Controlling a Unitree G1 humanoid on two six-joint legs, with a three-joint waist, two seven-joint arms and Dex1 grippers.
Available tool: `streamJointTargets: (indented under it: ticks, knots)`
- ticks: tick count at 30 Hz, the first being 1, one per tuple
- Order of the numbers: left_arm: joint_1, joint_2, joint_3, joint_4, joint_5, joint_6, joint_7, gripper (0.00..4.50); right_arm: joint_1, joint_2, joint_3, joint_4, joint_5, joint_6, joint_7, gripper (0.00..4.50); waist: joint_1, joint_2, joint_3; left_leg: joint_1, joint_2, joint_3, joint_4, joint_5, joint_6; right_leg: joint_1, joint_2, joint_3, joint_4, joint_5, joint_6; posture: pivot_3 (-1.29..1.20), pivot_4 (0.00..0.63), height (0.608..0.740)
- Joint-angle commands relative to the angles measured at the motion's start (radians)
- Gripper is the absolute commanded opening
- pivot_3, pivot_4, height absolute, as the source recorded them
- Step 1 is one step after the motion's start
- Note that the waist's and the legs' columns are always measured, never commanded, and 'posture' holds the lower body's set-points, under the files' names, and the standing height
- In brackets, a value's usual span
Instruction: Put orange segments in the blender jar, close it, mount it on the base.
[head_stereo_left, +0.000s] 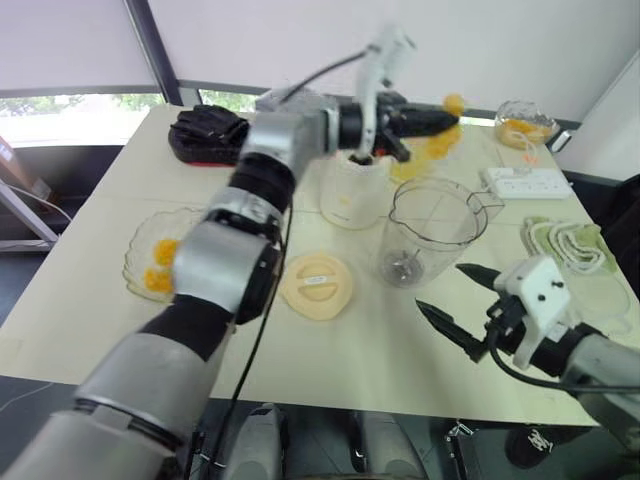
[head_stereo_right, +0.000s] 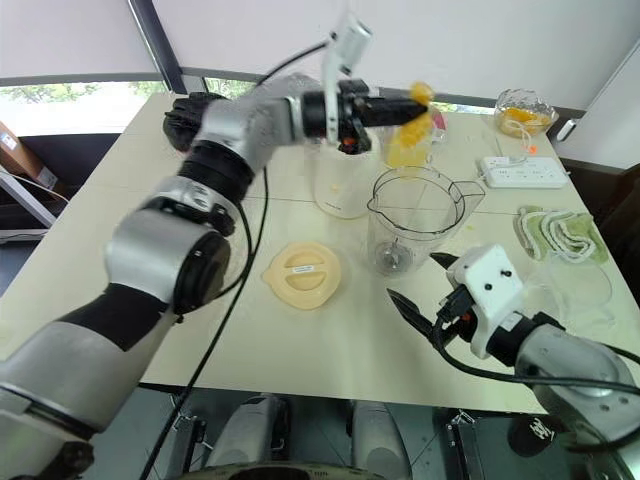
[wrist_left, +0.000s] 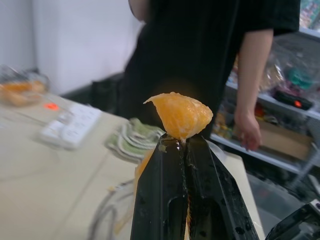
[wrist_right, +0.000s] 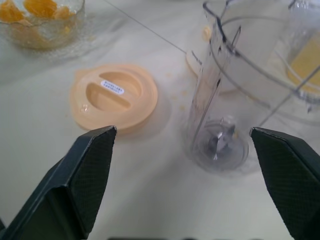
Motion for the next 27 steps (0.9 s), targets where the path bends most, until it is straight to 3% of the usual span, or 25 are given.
streamJointTargets:
  ticks: [1,11,14,19,27]
  knots:
    - [-0.036,-0.024,0.002,0.024,0.033,-0.042,-0.011,0.02,0.043,0.005,-0.051,-0.046,0.015,-0.024,-0.037,4.5,0.0,0.0,0.0,0.0,0.0,0.0,0.0,0.0,0.001,0.0,0.0,0.0,0.0,0.0,0.0,0.0,0.15,0.74]
    - [0.042,-0.075,-0.075,0.055,0.17,-0.076,-0.068,0.02,0.197,-0.039,-0.039,-0.046,0.063,-0.158,-0.142,4.5,0.003,0.0,0.0,0.0,0.0,0.0,0.0,-0.001,0.002,0.001,0.0,0.001,-0.001,0.0,0.0,0.0,0.15,0.74]
    - [0.067,-0.078,-0.093,0.052,0.198,-0.085,-0.089,0.89,0.23,-0.053,-0.024,-0.046,0.071,-0.193,-0.174,4.5,0.003,0.0,0.0,0.0,0.0,-0.001,0.0,-0.001,0.002,0.001,0.0,0.0,-0.001,0.0,0.0,0.0,0.15,0.74]
    - [0.074,-0.068,-0.074,0.037,0.205,-0.082,-0.106,3.41,0.259,-0.074,-0.003,-0.046,0.078,-0.232,-0.209,4.5,0.005,0.0,0.0,0.0,0.0,-0.001,0.0,-0.002,0.003,0.001,0.0,0.0,-0.002,0.0,0.0,0.0,0.15,0.74]
    - [0.061,-0.028,-0.001,0.003,0.158,-0.048,-0.072,3.41,0.261,-0.085,0.007,-0.046,0.078,-0.225,-0.219,4.5,0.005,0.0,0.0,0.0,0.0,-0.001,0.0,-0.002,0.003,0.001,0.0,0.001,-0.002,0.0,0.0,0.0,0.15,0.74]
